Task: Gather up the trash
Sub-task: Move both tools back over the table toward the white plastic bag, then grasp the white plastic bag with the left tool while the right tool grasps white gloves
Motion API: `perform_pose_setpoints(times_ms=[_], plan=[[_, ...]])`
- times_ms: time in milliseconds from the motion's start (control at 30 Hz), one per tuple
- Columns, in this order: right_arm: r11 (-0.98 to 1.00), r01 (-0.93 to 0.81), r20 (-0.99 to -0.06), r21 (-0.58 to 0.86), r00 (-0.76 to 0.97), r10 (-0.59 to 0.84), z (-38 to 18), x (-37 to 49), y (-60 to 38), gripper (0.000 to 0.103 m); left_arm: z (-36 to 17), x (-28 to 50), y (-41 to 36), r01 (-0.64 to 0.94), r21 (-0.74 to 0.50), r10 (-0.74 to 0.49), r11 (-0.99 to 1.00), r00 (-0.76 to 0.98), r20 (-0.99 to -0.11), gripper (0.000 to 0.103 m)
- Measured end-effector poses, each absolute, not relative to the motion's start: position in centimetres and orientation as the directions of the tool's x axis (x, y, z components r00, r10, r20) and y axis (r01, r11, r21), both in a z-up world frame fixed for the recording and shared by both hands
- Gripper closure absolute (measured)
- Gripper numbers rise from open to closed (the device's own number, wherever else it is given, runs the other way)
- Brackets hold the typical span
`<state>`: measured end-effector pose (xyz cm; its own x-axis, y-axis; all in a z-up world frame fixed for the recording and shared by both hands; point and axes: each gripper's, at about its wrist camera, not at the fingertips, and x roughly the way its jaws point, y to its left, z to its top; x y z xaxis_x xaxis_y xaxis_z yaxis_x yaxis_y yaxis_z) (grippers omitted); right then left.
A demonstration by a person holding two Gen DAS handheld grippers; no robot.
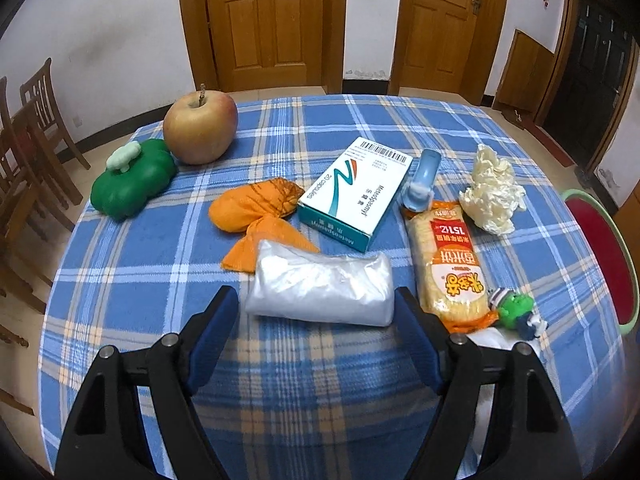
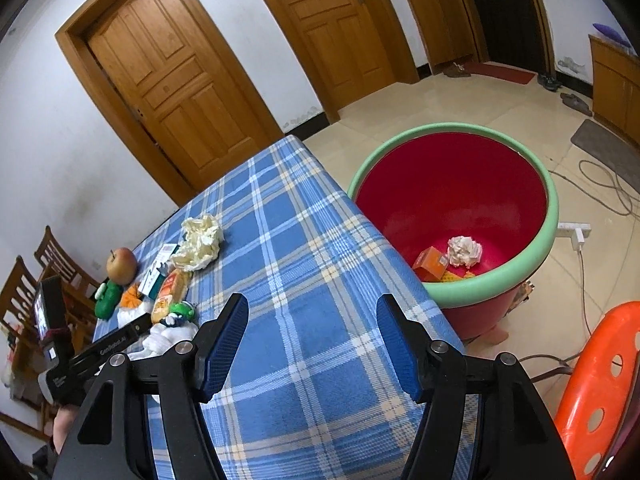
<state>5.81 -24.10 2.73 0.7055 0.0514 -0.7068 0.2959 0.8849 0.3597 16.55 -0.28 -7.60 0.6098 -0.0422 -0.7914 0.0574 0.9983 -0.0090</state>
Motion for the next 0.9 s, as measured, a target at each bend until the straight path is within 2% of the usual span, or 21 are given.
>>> perform_pose_setpoints(times_ms=[67, 400, 600, 900], plan=[[0.885, 0.296, -0.707, 0.360, 0.705, 0.051, 2.7, 5.8, -24.1, 0.035, -7.7, 16.6, -0.4, 0.067, -0.005, -0.045, 0.998, 0.610, -0.791, 0.031], [0.890, 0.273, -0.697, 0.364, 0.714, 0.066, 3.1, 5.5, -23.3, 0.035, -6.1, 14.8, 0.6, 0.071, -0.040, -0.076, 0.997, 0.628, -0.774, 0.031], [0.902, 0.226, -0.682, 0.367, 0.725, 0.097, 4.0, 5.5, -21.6, 0.035, -4.1, 12.3, 2.2, 0.066, -0.111, -0.127, 0.992, 0.639, -0.758, 0.031], [0.921, 0.138, -0.684, 0.364, 0.710, 0.164, 4.7, 5.9, -17.9, 0.035, -2.2, 9.0, 4.6, 0.035, -0.127, -0.117, 0.991, 0.673, -0.730, 0.031]])
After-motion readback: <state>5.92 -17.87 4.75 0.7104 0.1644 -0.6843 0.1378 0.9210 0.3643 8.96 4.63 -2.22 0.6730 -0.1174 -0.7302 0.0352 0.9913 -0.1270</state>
